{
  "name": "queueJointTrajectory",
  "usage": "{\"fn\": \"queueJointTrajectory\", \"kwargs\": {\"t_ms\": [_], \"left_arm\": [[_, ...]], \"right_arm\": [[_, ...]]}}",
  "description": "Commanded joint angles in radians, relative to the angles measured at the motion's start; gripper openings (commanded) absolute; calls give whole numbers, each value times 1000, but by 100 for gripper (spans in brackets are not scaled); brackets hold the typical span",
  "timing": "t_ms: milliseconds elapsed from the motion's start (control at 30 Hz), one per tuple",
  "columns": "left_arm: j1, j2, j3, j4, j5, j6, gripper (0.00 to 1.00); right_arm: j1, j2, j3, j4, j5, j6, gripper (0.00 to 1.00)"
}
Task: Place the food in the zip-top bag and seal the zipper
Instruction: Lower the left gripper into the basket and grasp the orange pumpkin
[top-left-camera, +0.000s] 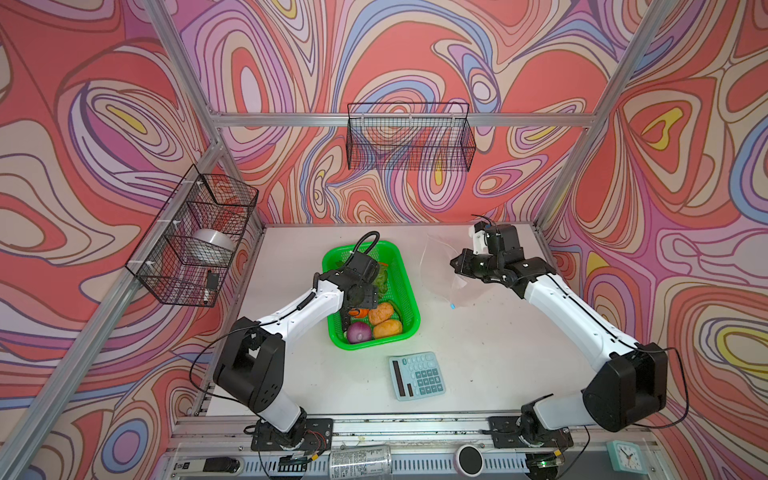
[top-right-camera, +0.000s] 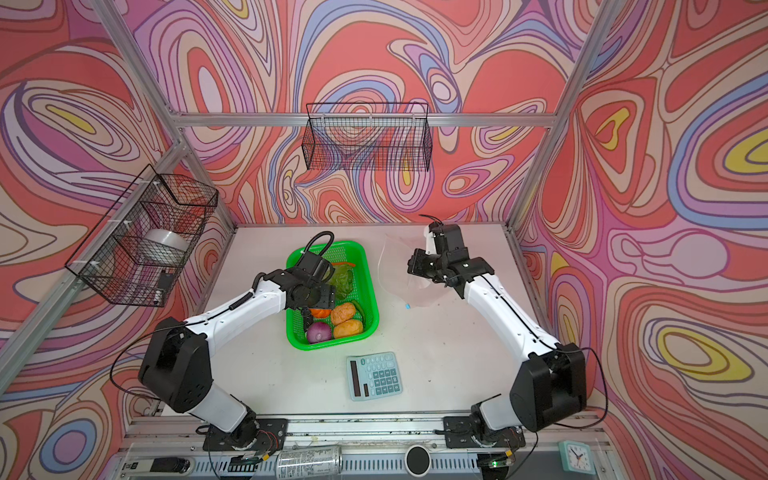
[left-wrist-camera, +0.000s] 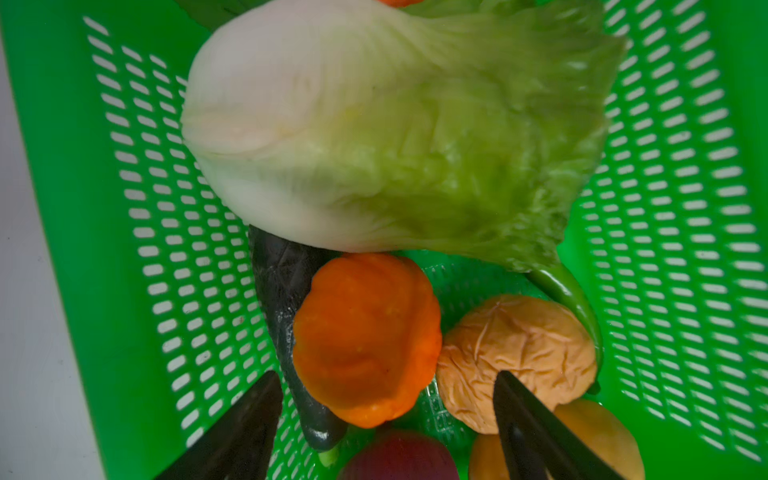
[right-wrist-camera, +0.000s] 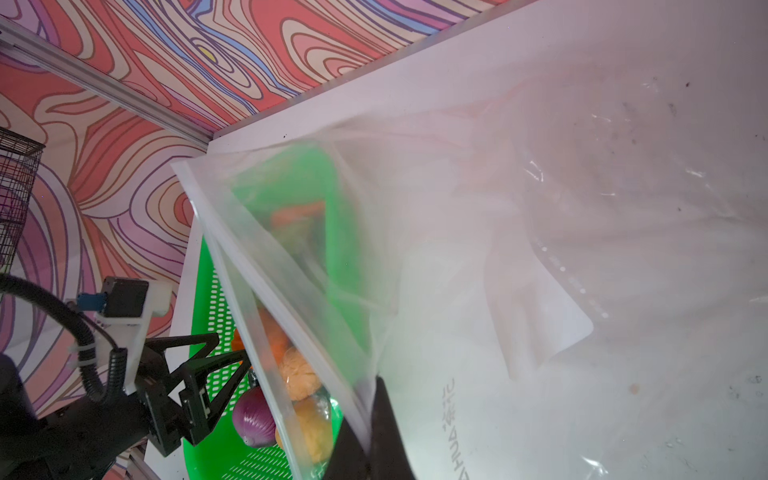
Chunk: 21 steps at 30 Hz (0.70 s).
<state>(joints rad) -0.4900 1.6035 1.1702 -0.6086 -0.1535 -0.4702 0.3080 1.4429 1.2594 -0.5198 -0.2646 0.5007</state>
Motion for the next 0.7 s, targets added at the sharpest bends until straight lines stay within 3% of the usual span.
{"fn": "queueJointTrajectory", "kwargs": {"t_ms": [0,667], "left_arm": [[37,7,-9,-3,41,-49,88],[37,137,-8,65,141,-108,88]], "right_arm": [[-1,-16,8,-15,26,-17,0],[-1,-18,-8,-18,41,-28,0]]}}
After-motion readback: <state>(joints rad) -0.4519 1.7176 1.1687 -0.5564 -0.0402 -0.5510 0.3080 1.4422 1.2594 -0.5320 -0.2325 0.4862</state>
